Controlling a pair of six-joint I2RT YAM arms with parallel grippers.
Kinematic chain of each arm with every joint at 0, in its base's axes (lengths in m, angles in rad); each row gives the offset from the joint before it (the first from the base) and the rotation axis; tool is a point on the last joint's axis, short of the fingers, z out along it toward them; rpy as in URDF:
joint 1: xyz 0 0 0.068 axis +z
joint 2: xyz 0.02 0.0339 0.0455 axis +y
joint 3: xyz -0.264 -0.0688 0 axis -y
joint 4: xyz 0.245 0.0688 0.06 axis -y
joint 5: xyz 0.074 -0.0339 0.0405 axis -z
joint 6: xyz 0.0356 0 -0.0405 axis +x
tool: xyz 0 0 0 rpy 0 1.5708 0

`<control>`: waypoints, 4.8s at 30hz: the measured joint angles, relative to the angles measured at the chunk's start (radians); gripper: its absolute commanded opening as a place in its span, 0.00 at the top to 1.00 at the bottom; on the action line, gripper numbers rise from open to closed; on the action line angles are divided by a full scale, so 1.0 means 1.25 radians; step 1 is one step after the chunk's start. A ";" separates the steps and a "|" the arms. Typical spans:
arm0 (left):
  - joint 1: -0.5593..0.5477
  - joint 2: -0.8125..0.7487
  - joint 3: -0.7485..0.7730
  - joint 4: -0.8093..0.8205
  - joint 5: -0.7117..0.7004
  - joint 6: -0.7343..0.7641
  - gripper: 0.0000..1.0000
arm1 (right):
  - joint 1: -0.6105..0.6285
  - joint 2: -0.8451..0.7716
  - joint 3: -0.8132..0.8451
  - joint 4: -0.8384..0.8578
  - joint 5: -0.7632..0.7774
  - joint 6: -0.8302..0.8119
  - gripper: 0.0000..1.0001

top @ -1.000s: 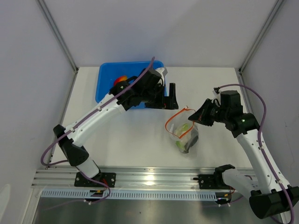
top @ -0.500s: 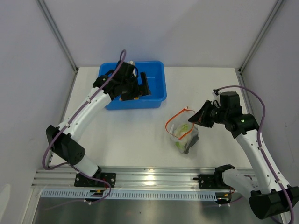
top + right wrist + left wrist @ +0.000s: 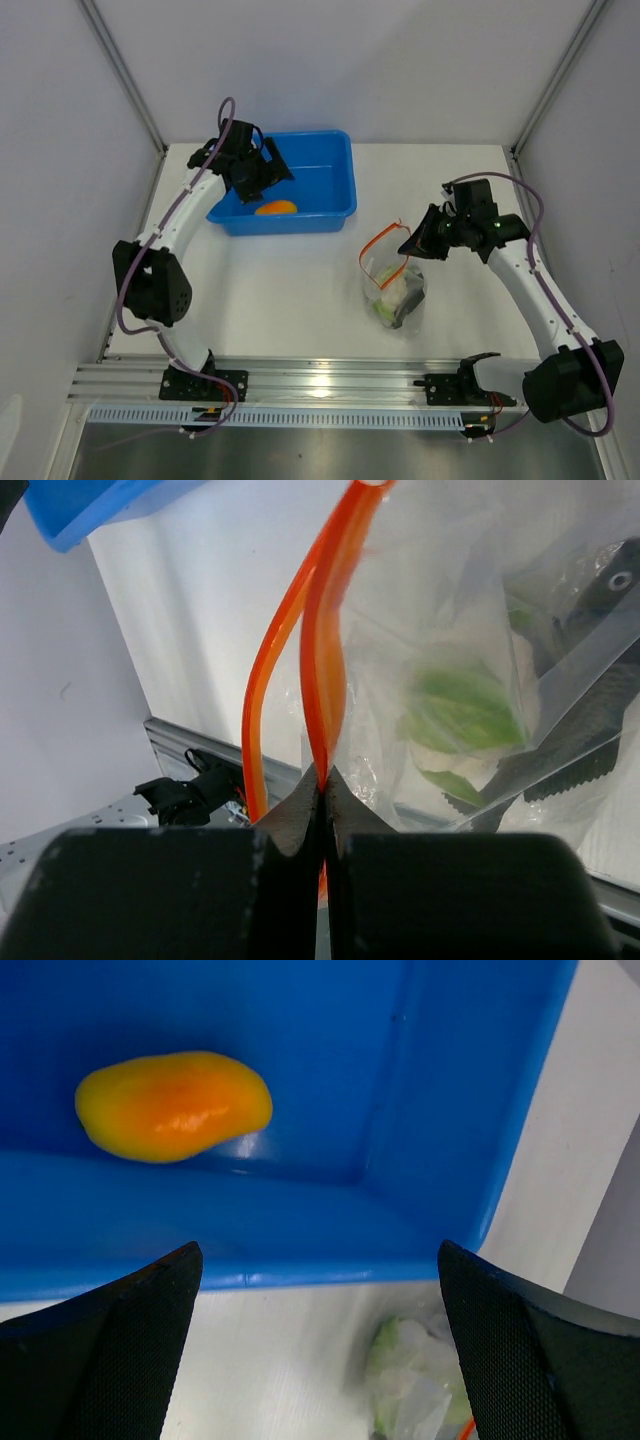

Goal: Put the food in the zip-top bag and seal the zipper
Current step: Pick up the fake fruit from the bin, then place the fake fruit in the zipper food storage bag.

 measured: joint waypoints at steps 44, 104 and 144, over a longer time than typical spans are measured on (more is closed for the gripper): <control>0.140 0.462 0.229 0.256 -0.234 -0.662 0.01 | -0.049 0.364 0.163 -0.043 0.018 -0.108 1.00; 0.141 0.420 0.085 0.399 -0.121 -0.583 0.99 | -0.060 0.261 0.090 -0.010 0.046 -0.119 1.00; -0.167 -0.164 -0.025 0.231 0.372 -0.099 0.99 | 0.032 0.018 0.043 -0.007 0.122 -0.114 1.00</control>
